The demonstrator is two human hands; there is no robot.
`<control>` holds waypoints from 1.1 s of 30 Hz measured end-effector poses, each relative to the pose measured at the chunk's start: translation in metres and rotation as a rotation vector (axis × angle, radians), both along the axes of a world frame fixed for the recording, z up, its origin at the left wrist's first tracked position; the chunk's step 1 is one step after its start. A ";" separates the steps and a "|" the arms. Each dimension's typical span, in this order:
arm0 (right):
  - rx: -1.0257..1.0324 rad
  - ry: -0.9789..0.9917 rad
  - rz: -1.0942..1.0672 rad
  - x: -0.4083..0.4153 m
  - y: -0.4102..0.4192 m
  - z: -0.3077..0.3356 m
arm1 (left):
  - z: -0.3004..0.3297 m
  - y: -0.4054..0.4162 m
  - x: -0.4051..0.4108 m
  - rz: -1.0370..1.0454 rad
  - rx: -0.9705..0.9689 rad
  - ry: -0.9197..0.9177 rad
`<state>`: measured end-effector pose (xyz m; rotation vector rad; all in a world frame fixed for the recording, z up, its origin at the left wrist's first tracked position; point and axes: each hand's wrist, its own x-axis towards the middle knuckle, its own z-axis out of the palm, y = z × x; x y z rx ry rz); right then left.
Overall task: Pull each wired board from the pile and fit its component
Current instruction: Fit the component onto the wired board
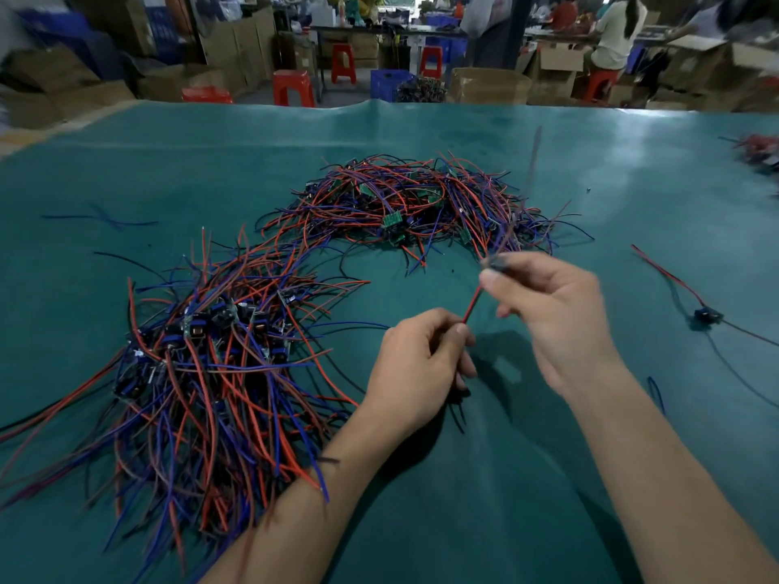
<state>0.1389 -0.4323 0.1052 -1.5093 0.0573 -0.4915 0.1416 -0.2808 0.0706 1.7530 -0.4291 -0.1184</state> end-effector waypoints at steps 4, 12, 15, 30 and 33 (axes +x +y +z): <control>0.154 -0.173 -0.212 -0.005 -0.017 0.030 | 0.002 0.000 -0.005 -0.091 0.028 0.012; 0.064 -0.120 0.334 -0.001 0.072 0.114 | -0.002 0.000 -0.003 -0.070 0.064 0.016; -0.107 0.137 0.599 0.026 0.109 0.113 | -0.003 0.001 -0.003 -0.070 0.073 0.014; -1.086 0.750 -0.226 0.100 -0.033 0.008 | -0.004 -0.001 0.001 -0.014 0.084 -0.001; -0.967 0.735 -0.048 0.081 -0.029 0.016 | -0.005 -0.002 0.003 0.052 0.086 -0.007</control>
